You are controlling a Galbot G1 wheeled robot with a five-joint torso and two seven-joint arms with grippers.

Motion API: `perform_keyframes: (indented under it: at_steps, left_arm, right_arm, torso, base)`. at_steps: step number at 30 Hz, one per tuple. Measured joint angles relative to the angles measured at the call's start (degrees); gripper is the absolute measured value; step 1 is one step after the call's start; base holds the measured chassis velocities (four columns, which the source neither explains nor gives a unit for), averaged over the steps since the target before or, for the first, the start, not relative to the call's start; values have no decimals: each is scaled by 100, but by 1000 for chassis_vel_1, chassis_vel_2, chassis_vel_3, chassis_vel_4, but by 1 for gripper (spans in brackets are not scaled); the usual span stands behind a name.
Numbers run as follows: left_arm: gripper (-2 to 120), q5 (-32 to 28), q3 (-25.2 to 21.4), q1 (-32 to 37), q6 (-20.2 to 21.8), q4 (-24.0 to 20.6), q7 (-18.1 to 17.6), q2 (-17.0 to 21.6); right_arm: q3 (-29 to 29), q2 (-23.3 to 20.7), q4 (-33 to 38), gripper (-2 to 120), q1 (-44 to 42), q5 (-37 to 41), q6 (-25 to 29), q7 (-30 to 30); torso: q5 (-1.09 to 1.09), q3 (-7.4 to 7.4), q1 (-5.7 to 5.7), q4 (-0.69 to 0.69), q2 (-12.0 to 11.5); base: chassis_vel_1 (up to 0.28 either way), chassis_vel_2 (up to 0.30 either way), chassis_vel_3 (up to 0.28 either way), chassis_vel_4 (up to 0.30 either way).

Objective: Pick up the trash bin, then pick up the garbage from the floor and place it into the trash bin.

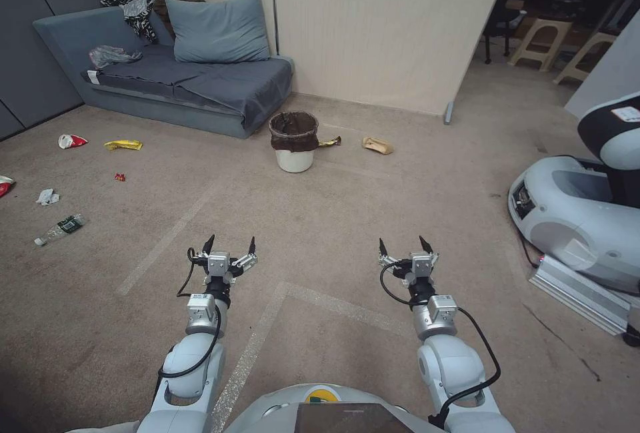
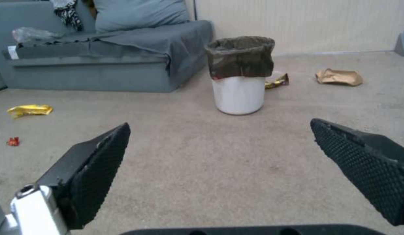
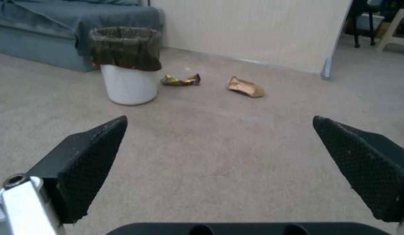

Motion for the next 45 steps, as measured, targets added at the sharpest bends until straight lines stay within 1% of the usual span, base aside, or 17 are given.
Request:
perform_keyframes:
  at_steps: [10, 12, 13, 14, 15, 16, 17, 18, 20, 23, 31, 37, 45]
  left_arm:
    - [100, 0, 0, 0, 0, 0, 0, 0]
    - [100, 2, 3, -3, 8, 0, -4, 1]
    - [100, 11, 15, -12, 43, -12, -14, 6]
    - [100, 63, 114, -64, 253, -125, -89, 41]
    - [100, 145, 289, -164, 554, -313, -192, 94]
    - [100, 190, 387, -225, 720, -426, -247, 123]
    - [100, 190, 387, -225, 720, -426, -247, 123]
    - [100, 216, 442, -248, 862, -474, -281, 145]
    - [100, 218, 506, -258, 978, -495, -305, 149]
    - [100, 218, 526, -257, 1032, -499, -345, 147]
    - [100, 229, 523, -248, 1058, -462, -399, 140]
    - [100, 242, 517, -237, 1055, -448, -407, 134]
    - [100, 289, 504, -230, 985, -423, -400, 124]
  right_arm:
    - [2, 6, 2, 100, -1, -19, 10, 2]
    - [19, 41, 23, 100, -16, -136, 100, 32]
    - [43, 97, 59, 100, -35, -295, 232, 80]
    - [80, 175, 111, 100, -66, -527, 425, 149]
    - [120, 266, 166, 100, -105, -801, 646, 230]
    - [153, 345, 212, 100, -133, -1015, 825, 297]
    - [153, 345, 212, 100, -133, -1015, 825, 297]
    - [201, 425, 267, 100, -170, -1275, 1037, 378]
    - [264, 577, 365, 100, -229, -1712, 1394, 510]
    - [289, 623, 394, 100, -252, -1862, 1519, 556]
    - [298, 633, 398, 100, -252, -1888, 1578, 552]
    - [313, 629, 242, 100, -182, -1721, 1716, 346]
    - [333, 624, 179, 100, -162, -1651, 1810, 254]
  torso:
    - [0, 0, 0, 0, 0]
    - [0, 0, 0, 1, 0]
    - [0, 0, 0, 1, 0]
    - [-1, 0, 0, 4, 0]
    - [-1, 0, 0, 0, 0]
    - [0, -1, 0, -5, 0]
    - [0, -1, 0, -5, 0]
    - [1, -1, 0, -3, 0]
    - [-1, -1, 0, -1, 0]
    - [-1, 0, 0, 1, 0]
    - [0, 0, 0, 0, 0]
    - [1, 0, 0, 1, 0]
    - [-1, 0, 0, 0, 0]
  base:
    - [0, 0, 0, 0]
    - [0, 0, 0, 0]
    - [0, 0, 0, 0]
    - [0, 0, 0, 0]
    - [0, 0, 0, 0]
    - [0, 0, 0, 0]
    - [0, 0, 0, 0]
    - [0, 0, 0, 0]
    - [0, 0, 0, 0]
    - [0, 0, 0, 0]
    - [0, 0, 0, 0]
    - [0, 0, 0, 0]
    - [0, 0, 0, 0]
